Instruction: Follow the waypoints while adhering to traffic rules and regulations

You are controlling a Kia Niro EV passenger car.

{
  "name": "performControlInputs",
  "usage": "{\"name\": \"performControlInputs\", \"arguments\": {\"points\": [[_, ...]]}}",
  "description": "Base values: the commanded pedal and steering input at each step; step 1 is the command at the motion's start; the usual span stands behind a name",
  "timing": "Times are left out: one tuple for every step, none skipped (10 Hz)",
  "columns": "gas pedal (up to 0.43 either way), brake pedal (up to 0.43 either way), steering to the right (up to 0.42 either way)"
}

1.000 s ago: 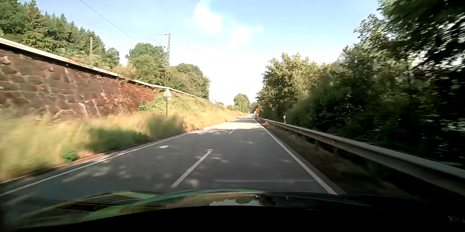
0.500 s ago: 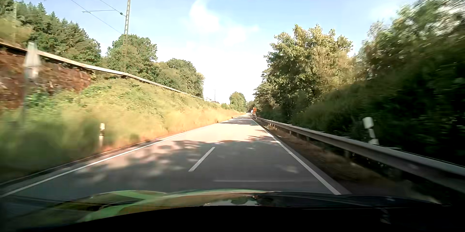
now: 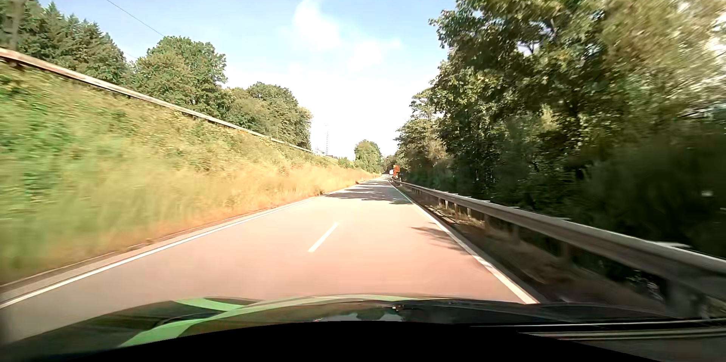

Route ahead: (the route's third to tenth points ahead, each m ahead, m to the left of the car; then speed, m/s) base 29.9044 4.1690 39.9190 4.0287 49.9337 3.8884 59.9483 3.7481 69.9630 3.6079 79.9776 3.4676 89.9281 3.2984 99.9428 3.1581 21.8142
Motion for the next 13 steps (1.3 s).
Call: {"name": "performControlInputs", "arguments": {"points": [[0.248, 0.000, -0.004], [0.248, 0.000, -0.003], [0.248, 0.000, -0.004], [0.240, 0.000, -0.004], [0.240, 0.000, -0.003], [0.240, 0.000, -0.003], [0.248, 0.000, -0.003], [0.260, 0.000, -0.003], [0.268, 0.000, -0.003], [0.268, 0.000, -0.003], [0.268, 0.000, -0.003], [0.260, 0.000, -0.003], [0.209, 0.000, -0.003]]}}
